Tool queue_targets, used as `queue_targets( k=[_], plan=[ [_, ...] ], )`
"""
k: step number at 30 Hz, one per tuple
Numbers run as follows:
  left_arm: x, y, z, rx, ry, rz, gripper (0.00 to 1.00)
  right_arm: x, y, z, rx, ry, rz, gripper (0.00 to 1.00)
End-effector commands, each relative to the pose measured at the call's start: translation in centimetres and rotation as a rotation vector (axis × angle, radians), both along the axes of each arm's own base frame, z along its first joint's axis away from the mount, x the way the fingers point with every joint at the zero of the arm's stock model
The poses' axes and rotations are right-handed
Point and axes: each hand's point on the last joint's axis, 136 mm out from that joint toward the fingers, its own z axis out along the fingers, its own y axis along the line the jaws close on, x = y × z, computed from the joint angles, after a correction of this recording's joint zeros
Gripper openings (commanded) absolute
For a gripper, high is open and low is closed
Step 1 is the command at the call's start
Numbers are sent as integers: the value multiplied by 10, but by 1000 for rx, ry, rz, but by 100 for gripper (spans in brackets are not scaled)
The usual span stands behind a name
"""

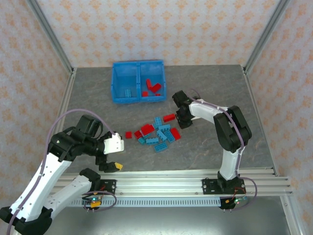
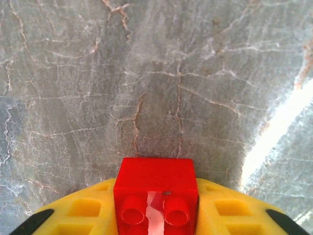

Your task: Sort the legos into containers by color

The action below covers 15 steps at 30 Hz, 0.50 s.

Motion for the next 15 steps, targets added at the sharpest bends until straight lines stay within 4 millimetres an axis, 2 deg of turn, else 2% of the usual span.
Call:
queue_targets(
  k=[1, 2, 5, 7, 10, 13, 15],
  plan=[
    [7, -2, 7, -11, -46, 11, 100, 17, -3, 22, -52, -94, 90, 32],
    [9, -2, 10, -19, -65, 17, 100, 23, -2, 42, -73, -142, 128, 32],
    [24, -5, 24, -66, -169, 57, 100, 42, 10, 120, -152, -335, 283, 32],
    [37, -7, 33, -97, -248, 92, 100, 54, 35, 171, -174, -475, 405, 32],
    [53, -7, 42, -119, -335, 134, 100, 69, 84, 227, -183, -635, 582, 32],
    [63, -6, 49, -113, -377, 154, 100, 87, 122, 255, -205, -715, 690, 32],
    [65, -5, 51, -106, -390, 158, 100, 104, 136, 254, -219, -714, 702, 32]
  ],
)
